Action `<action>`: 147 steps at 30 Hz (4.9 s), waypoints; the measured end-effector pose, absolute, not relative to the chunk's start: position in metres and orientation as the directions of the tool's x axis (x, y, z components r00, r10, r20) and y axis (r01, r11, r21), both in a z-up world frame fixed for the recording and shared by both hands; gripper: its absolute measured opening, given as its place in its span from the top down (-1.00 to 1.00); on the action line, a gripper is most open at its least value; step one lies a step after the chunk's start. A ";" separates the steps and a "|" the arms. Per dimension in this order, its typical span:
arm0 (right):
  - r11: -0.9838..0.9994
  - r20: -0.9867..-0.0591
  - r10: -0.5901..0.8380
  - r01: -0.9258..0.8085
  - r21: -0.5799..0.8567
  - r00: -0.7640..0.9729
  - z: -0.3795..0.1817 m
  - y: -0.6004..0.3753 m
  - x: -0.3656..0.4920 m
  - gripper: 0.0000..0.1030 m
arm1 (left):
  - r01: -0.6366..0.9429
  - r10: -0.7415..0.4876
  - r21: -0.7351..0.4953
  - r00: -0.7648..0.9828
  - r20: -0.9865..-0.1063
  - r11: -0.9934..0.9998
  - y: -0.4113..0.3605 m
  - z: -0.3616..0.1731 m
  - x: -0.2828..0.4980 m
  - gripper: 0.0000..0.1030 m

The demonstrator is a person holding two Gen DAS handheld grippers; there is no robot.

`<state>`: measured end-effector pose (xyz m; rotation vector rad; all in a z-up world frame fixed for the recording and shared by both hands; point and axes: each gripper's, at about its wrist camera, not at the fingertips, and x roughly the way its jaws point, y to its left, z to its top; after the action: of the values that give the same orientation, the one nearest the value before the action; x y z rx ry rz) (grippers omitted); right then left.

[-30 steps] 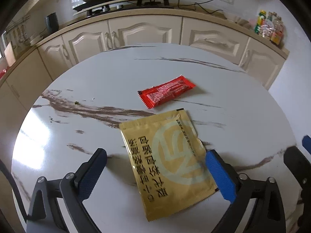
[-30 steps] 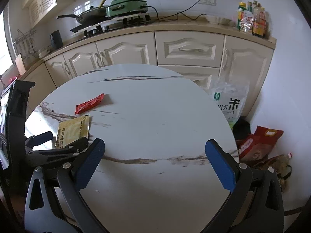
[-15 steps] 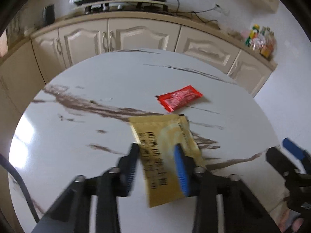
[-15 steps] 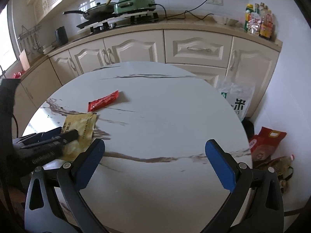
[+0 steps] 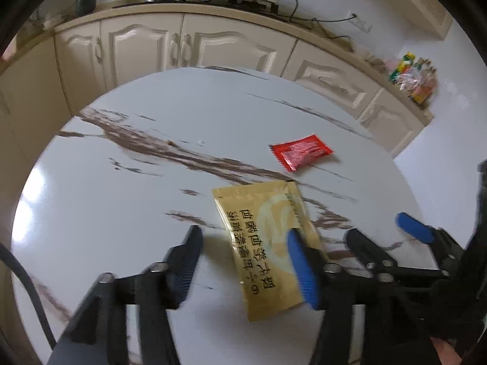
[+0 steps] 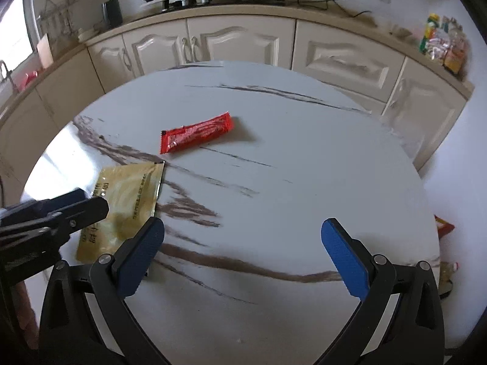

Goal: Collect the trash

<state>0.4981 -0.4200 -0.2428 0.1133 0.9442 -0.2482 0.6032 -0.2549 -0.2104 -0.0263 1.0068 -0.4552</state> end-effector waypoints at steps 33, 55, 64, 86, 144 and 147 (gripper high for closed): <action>0.939 -0.778 -0.174 0.340 0.054 0.604 -0.226 -0.455 0.490 -1.00 | 0.511 -0.319 -0.018 0.509 -0.800 0.860 -0.304 -0.221 0.576 -0.20; 0.944 -0.836 -0.171 0.330 0.012 0.521 -0.261 -0.382 0.608 -0.67 | 0.425 -0.374 -0.145 0.524 -0.765 0.894 -0.171 -0.193 0.581 -0.15; 0.950 -0.819 -0.181 0.313 -0.002 0.545 -0.256 -0.391 0.600 0.27 | 0.431 -0.404 -0.177 0.521 -0.752 0.885 -0.146 -0.185 0.577 -0.15; 0.978 -0.676 0.205 -0.116 0.175 0.708 -0.178 -0.226 0.539 0.85 | 0.255 -0.339 -0.226 0.644 -0.686 0.940 0.025 -0.141 0.512 -0.16; 0.873 -0.876 0.333 -0.465 0.146 0.350 -0.362 0.092 0.602 -0.63 | -0.311 -0.008 -0.214 0.550 -0.835 0.926 0.308 -0.246 0.495 -0.35; 0.885 -0.840 0.327 -0.453 0.110 0.433 -0.324 0.078 0.581 -0.84 | -0.304 0.028 -0.204 0.614 -0.789 0.930 0.294 -0.210 0.468 -0.51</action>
<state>0.5808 0.0779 -0.3244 -0.1390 1.0123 0.4876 0.4684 0.2942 -0.2100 -0.3350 0.8927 0.1959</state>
